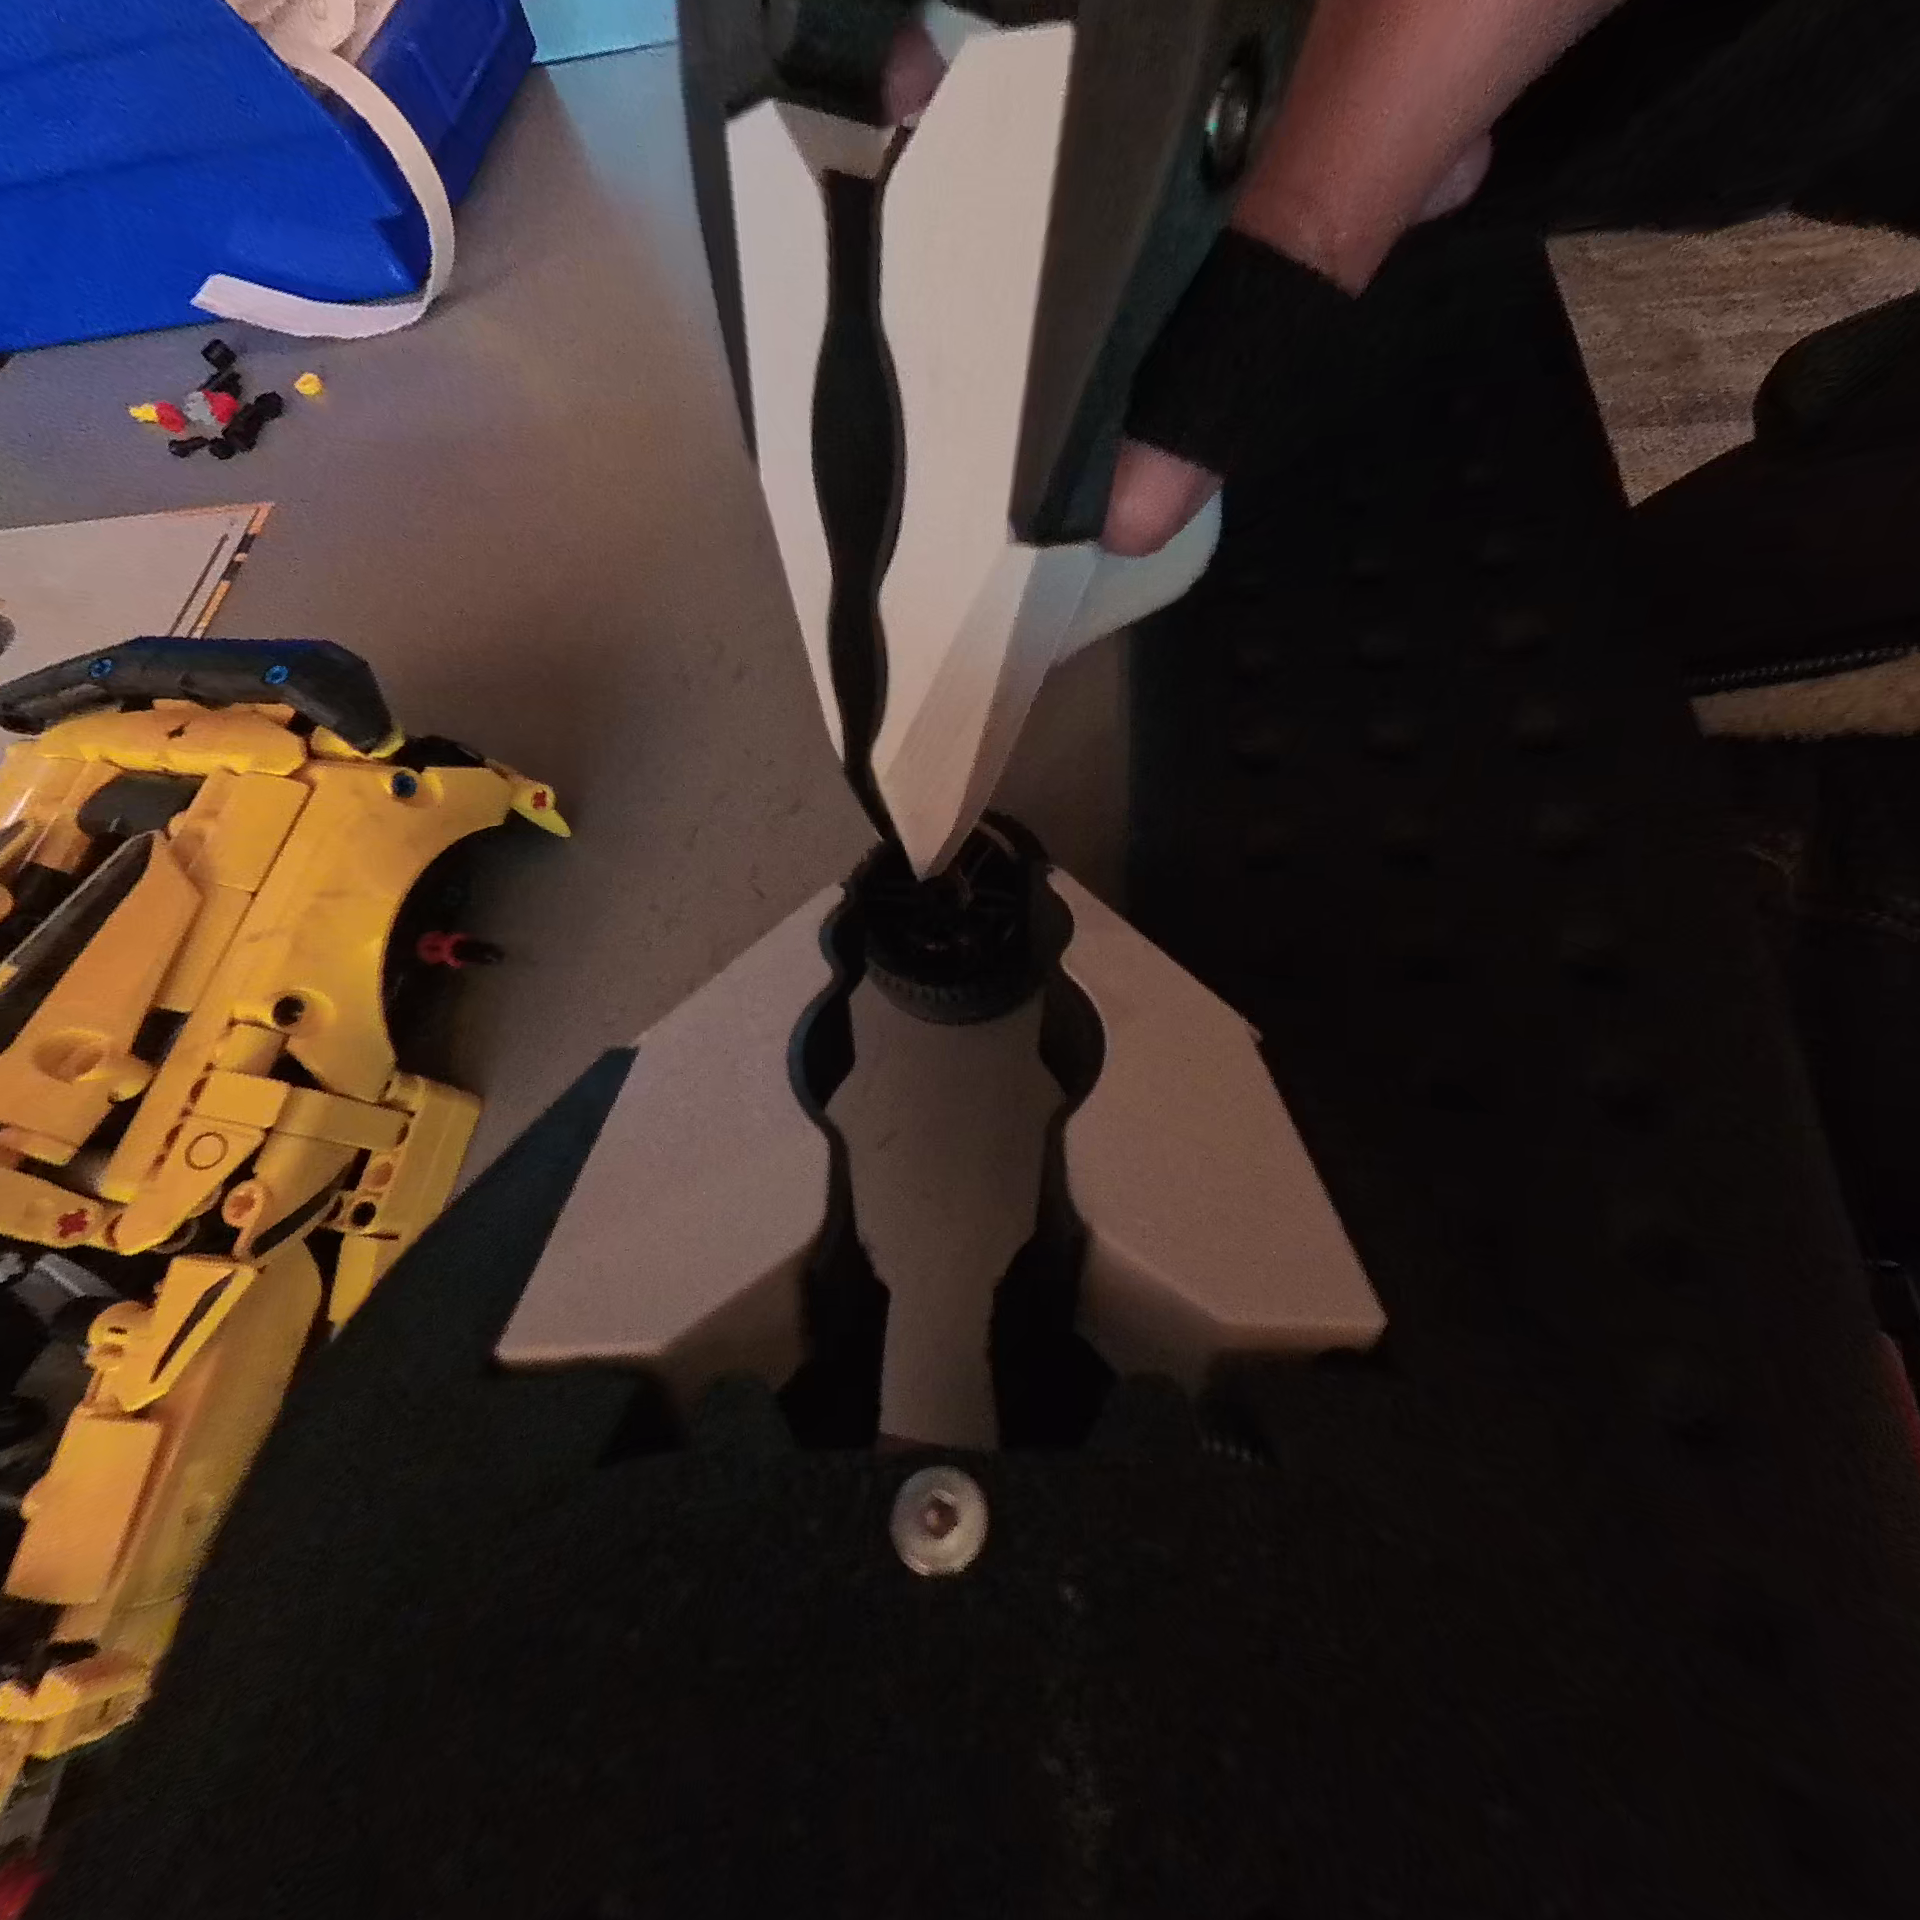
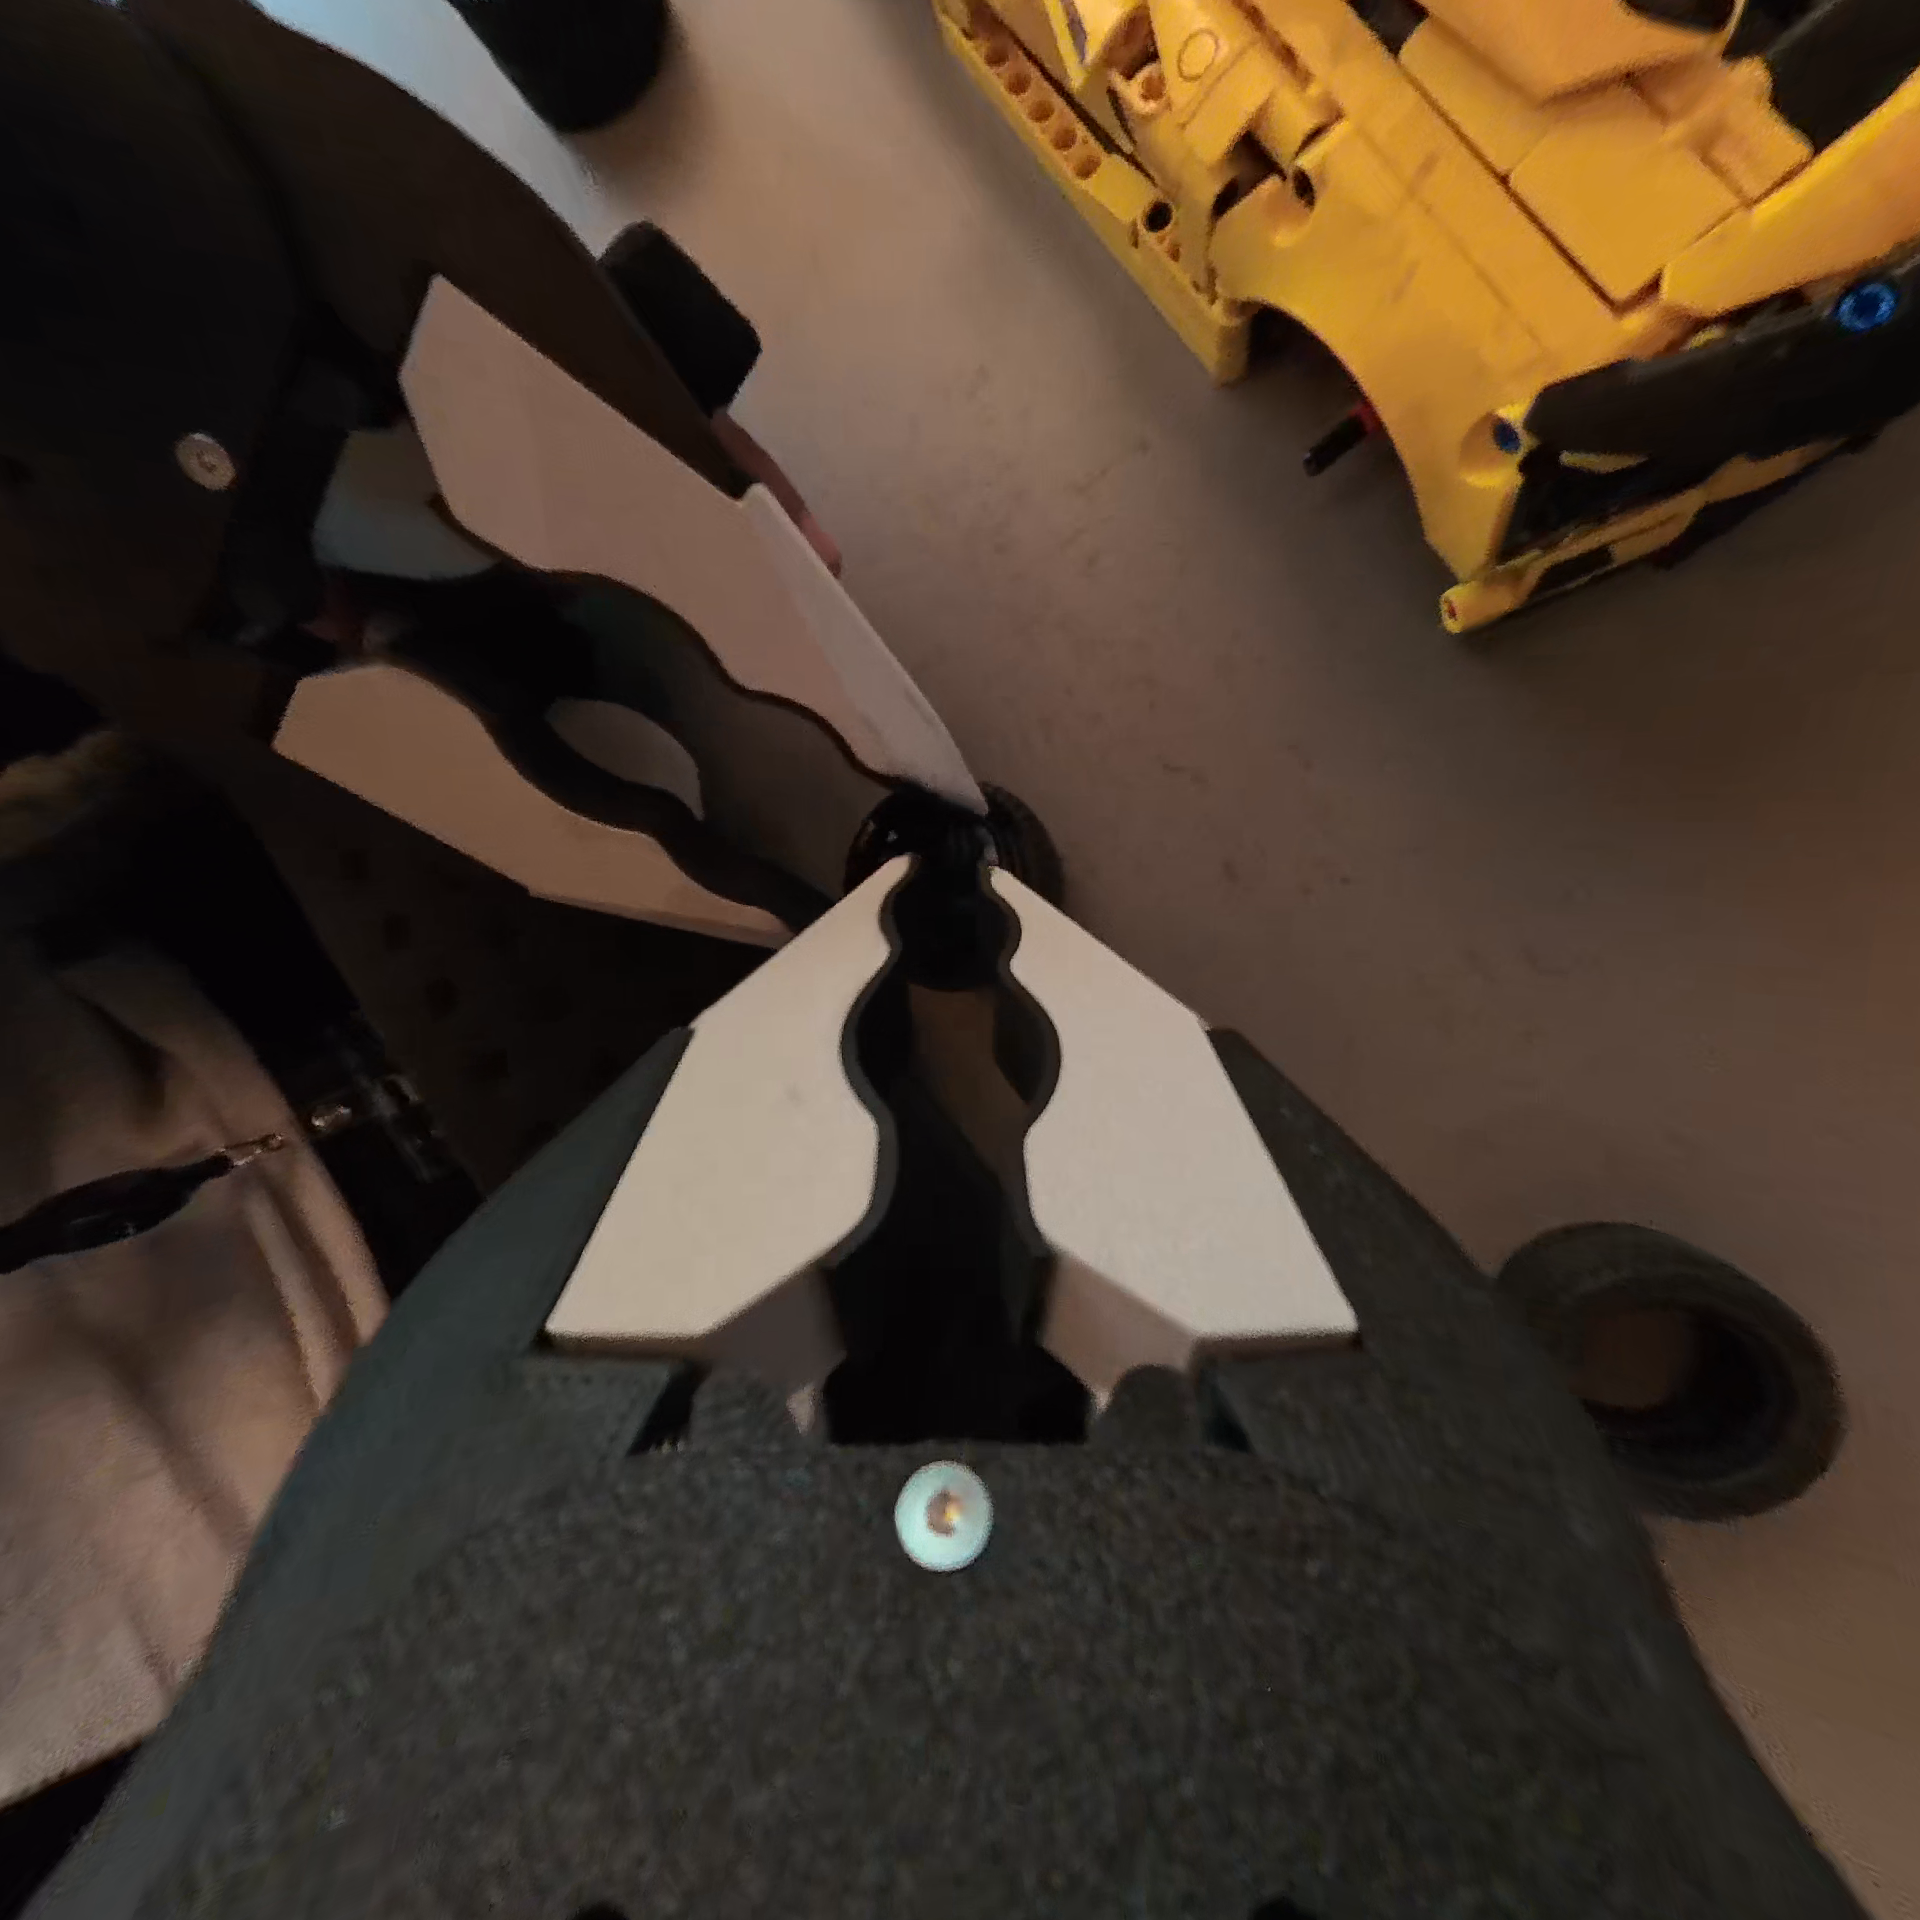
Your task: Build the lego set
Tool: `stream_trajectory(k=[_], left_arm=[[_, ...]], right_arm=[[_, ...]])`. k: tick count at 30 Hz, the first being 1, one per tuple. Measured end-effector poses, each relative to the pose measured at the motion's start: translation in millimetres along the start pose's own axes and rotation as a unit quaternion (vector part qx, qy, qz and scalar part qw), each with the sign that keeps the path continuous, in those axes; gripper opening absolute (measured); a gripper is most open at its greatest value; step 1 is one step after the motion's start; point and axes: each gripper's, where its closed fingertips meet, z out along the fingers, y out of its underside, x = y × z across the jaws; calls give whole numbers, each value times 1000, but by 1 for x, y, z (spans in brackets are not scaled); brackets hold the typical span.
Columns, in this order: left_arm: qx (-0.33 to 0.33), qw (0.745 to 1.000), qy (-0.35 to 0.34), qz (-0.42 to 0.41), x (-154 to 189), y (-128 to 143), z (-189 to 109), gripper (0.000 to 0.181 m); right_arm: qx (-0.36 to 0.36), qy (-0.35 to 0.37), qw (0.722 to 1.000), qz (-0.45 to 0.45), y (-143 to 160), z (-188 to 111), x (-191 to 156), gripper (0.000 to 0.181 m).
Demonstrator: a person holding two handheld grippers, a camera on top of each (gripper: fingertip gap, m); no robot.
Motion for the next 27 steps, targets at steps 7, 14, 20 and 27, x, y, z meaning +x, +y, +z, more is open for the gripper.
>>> stream_trajectory(k=[7, 14, 20, 27], left_arm=[[-11, 1000, 17, -21, 2, 2, 2, 33], [-25, 998, 43, -41, 3, 4, 5, 33], [-5, 1000, 12, 4, 3, -1, 2, 33], [55, 997, -7, -47, -14, -7, -25, 32]], right_arm=[[-21, -78, 995, 49, 4, 4, -1, 9], [-36, -116, 991, 64, 8, 8, 1, 7], [26, -165, 986, 21, 3, 0, -4, 13], [102, -162, 980, 48, -12, -18, 8, 32]])
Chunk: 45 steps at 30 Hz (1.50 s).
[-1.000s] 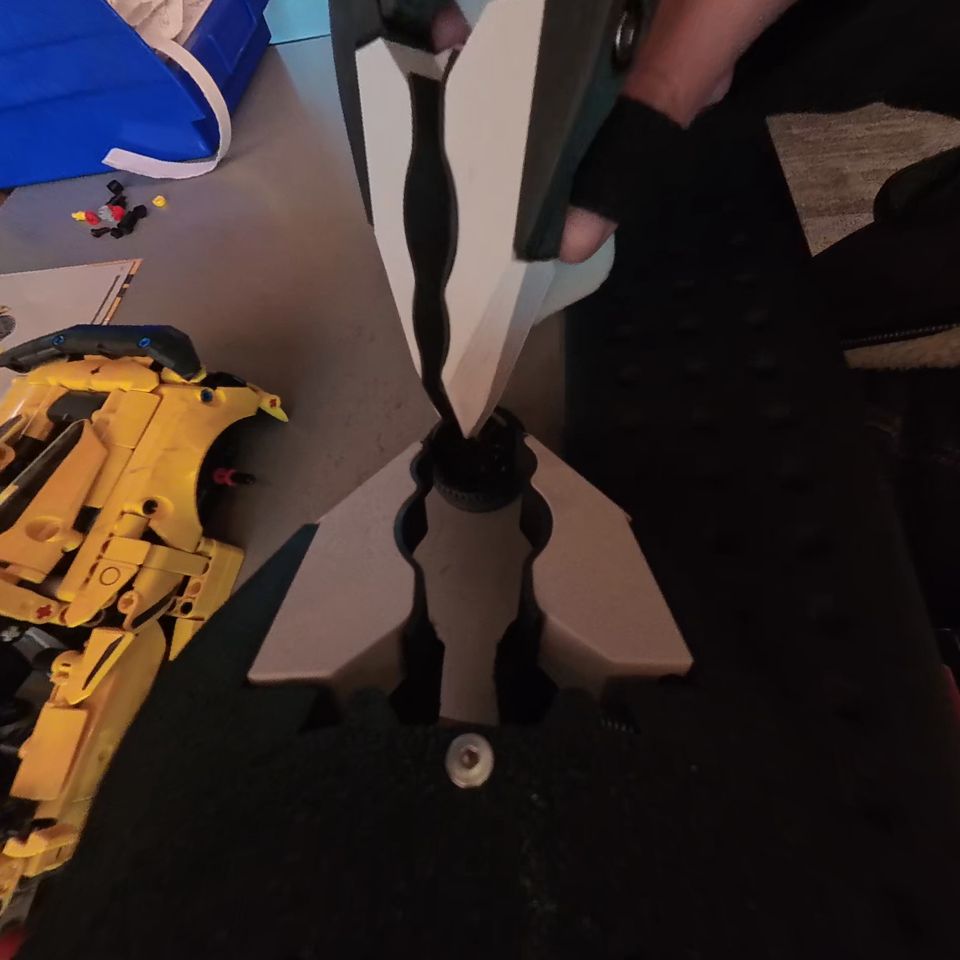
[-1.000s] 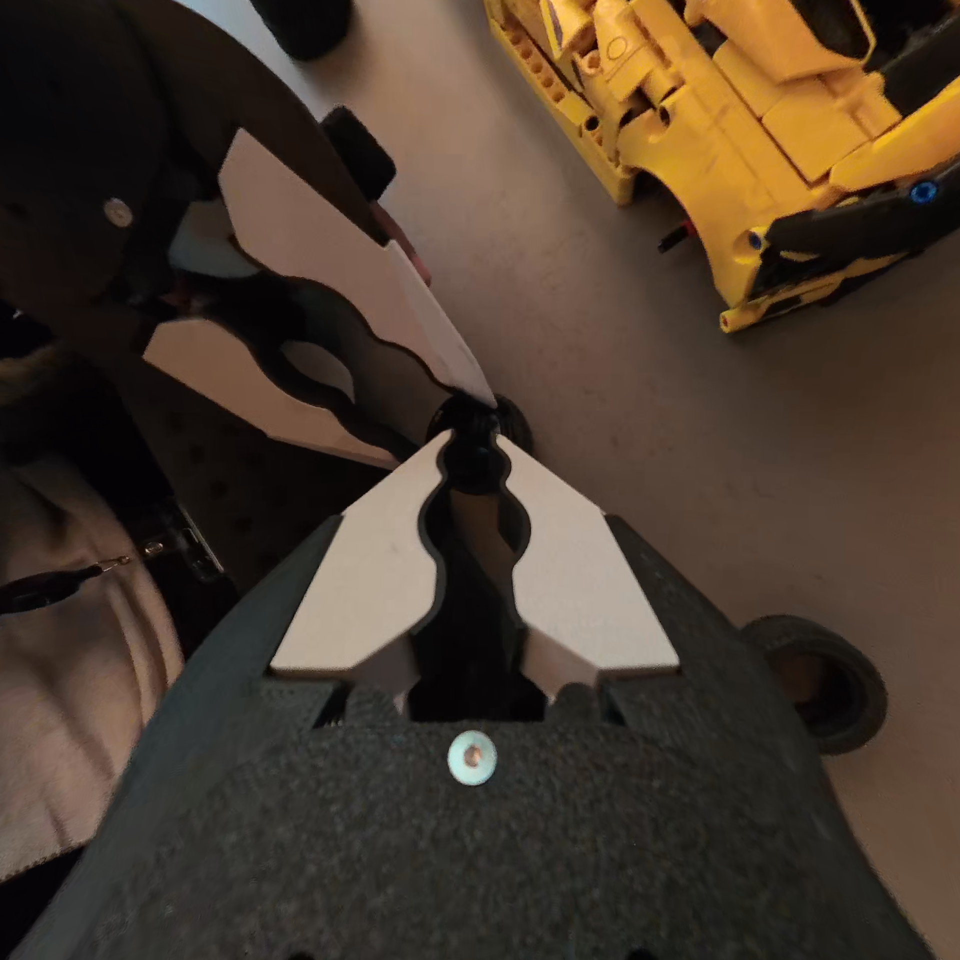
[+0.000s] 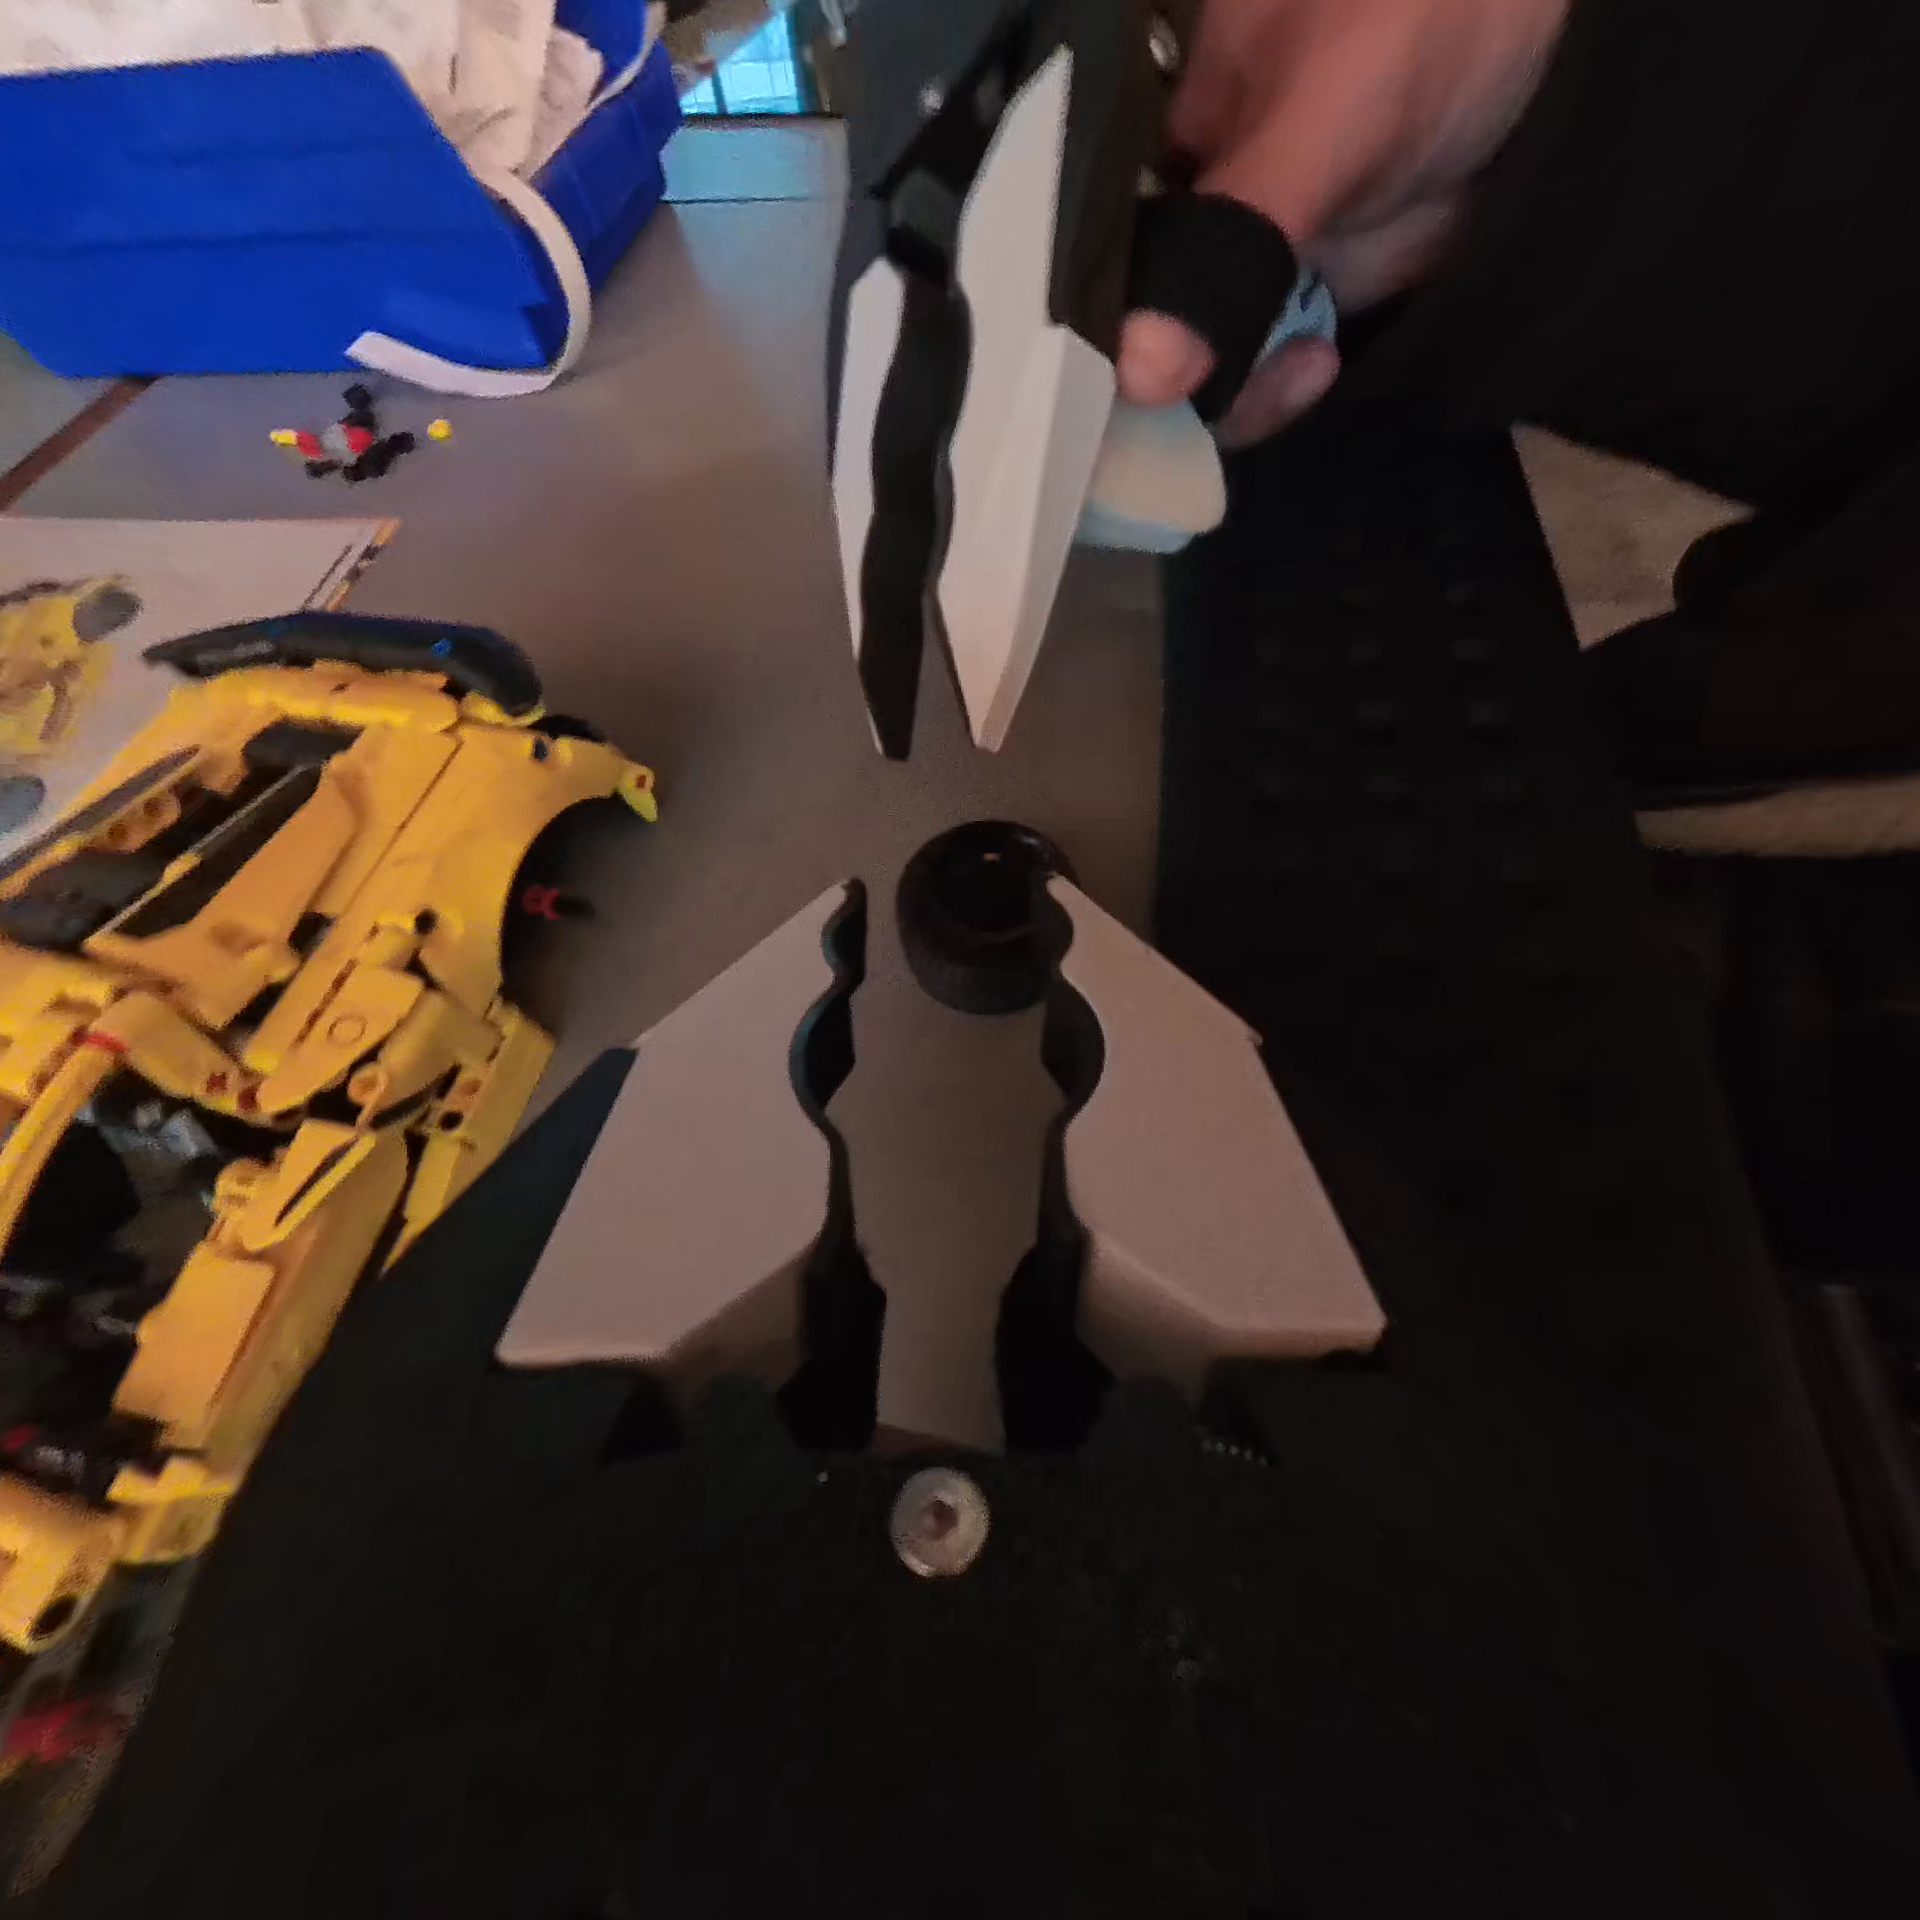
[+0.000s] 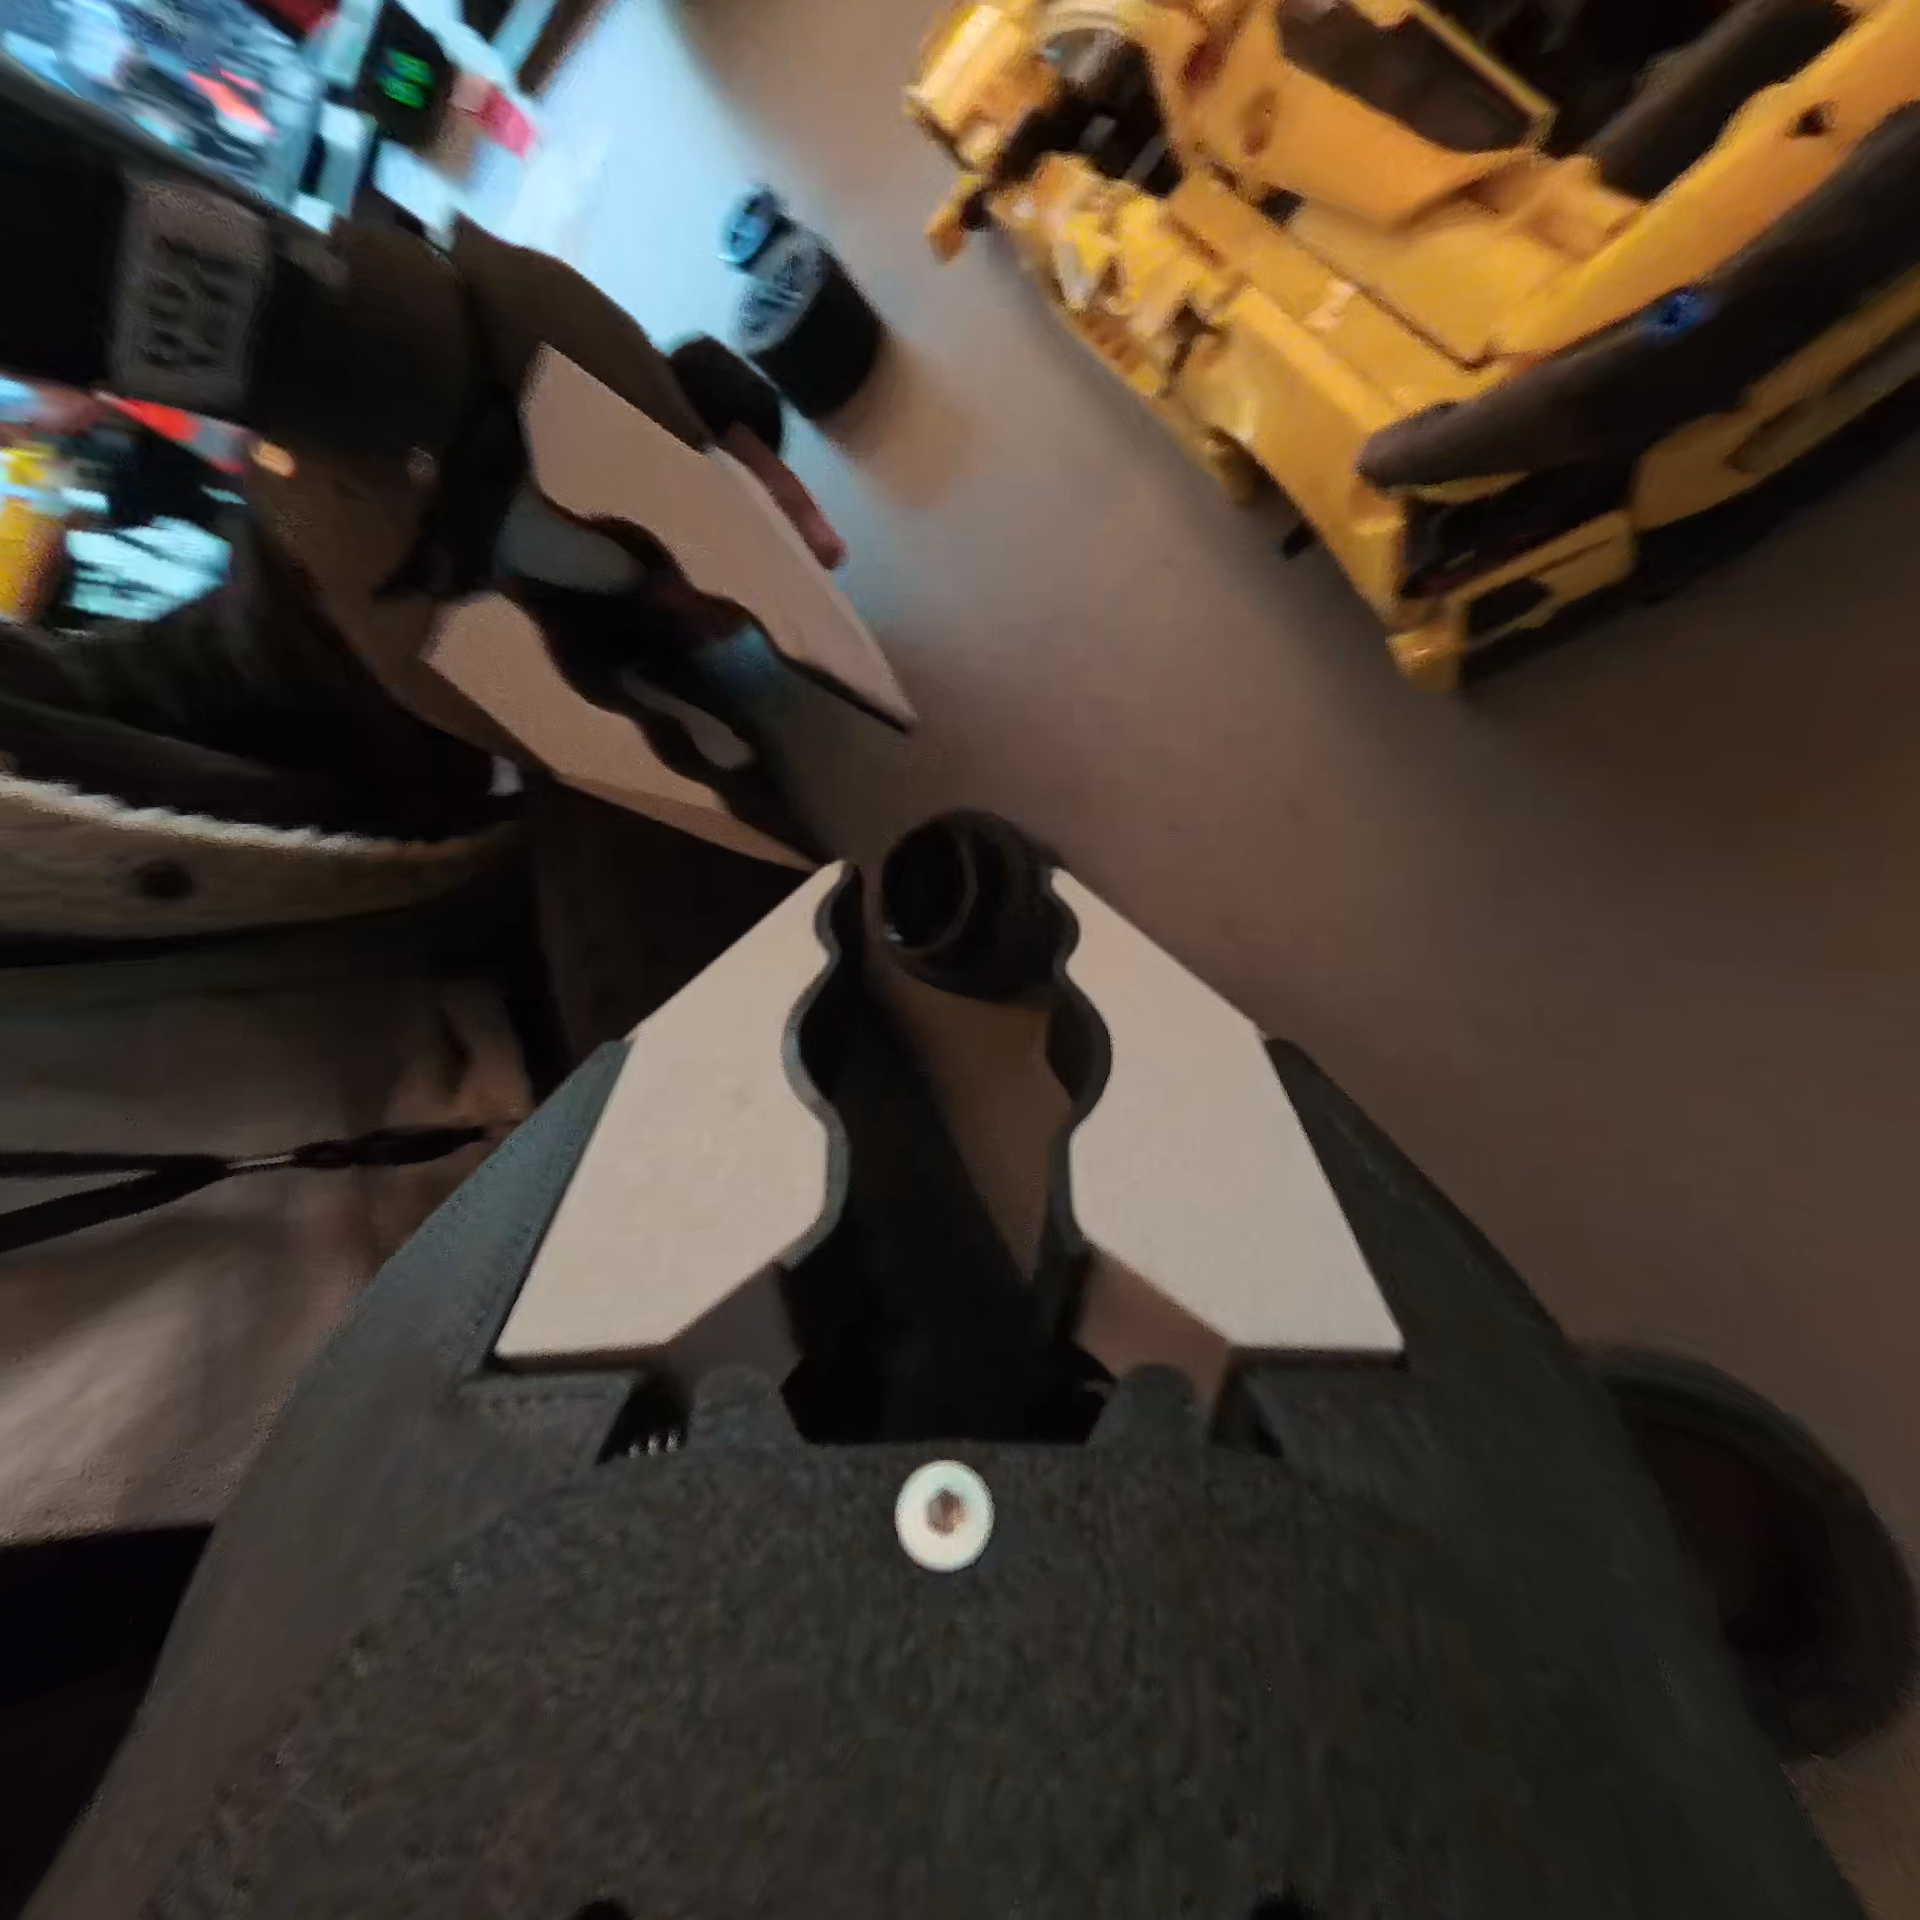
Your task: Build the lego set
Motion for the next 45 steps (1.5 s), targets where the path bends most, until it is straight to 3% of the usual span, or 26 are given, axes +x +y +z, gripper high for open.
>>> stream_trajectory(k=[3, 6, 9, 12, 14, 17, 21, 24, 25, 27, 30, 36, 39, 41, 45], left_arm=[[-13, 998, 15, -52, -8, 9, -2, 32], [-29, 993, 52, -101, -2, 16, 2, 33], [-24, 982, 92, -161, 3, 19, -1, 39], [-6, 957, 174, -232, 14, 12, -8, 44], [16, 950, 204, -237, 19, 2, -11, 46], [53, 950, 221, -214, 25, -13, -18, 38], [68, 964, 194, -170, 24, -18, -24, 34], [102, 971, 180, -117, 27, -29, -30, 31], [109, 972, 177, -112, 27, -32, -31, 30], [111, 973, 173, -106, 26, -33, -32, 30], [110, 978, 143, -105, 19, -32, -29, 29], [31, 997, 30, -58, 1, -9, -12, 26], [13, 999, -2, -47, -4, -6, -10, 25], [21, 999, 4, -49, -4, -8, -12, 25], [146, 973, 105, -142, 6, -45, -34, 27]], right_arm=[[-77, 48, 996, -4, 22, 19, 16, 49], [-72, 2, 997, 10, 20, 33, -2, 37], [-70, 27, 996, -54, 21, 31, -3, 33], [-19, 23, 987, -160, 14, 26, -19, 32], [47, 4, 975, -217, -1, 19, -38, 32], [85, 10, 958, -274, -11, 14, -49, 32], [135, -1, 947, -290, -15, 13, -54, 31], [145, -68, 966, -202, -15, 10, -57, 40], [138, -106, 968, -183, -13, 10, -63, 30], [139, -118, 969, -167, -14, 10, -64, 28], [147, -82, 971, -170, -19, 9, -57, 26], [117, 48, 971, -204, -16, 16, -31, 22], [115, 69, 970, -202, -17, 17, -26, 21], [127, 54, 970, -200, -20, 16, -29, 21], [229, -45, 947, -219, -41, -6, -61, 24]])
